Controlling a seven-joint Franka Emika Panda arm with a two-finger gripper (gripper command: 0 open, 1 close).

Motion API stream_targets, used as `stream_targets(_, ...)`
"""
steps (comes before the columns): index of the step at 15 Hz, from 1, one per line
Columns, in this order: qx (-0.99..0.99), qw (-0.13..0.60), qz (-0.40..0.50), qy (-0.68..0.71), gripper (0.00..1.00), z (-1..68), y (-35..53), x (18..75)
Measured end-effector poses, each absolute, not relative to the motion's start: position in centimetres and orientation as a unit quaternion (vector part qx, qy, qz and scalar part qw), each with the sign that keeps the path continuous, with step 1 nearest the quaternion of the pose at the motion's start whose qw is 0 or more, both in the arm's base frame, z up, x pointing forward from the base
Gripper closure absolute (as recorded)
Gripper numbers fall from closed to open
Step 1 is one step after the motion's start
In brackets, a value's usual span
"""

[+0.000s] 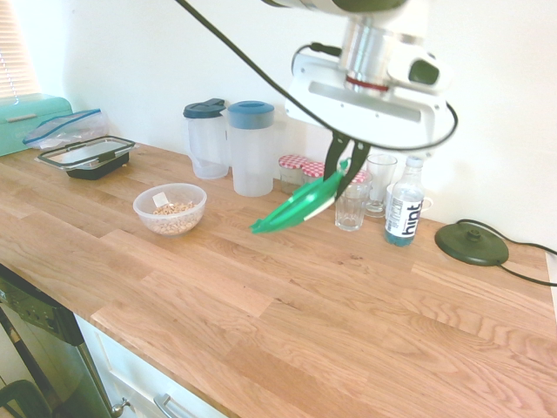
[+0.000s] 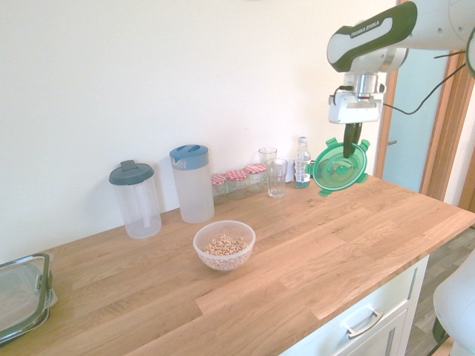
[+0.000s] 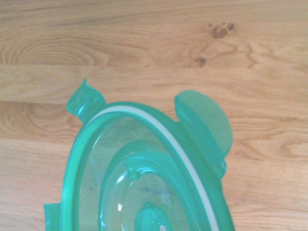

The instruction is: Cover the lid of food container

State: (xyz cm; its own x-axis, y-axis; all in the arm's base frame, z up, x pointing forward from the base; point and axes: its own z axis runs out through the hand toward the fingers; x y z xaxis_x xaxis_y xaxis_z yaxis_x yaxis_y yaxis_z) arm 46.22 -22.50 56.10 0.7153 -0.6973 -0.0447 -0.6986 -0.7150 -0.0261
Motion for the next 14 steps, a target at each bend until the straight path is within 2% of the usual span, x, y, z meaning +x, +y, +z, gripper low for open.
stream_targets(8,-0.904,-0.230,-0.101,0.347,1.00,59.3,-7.8,49.5)
stream_targets(14,-0.830,-0.384,-0.207,0.348,1.00,57.7,4.8,49.6)
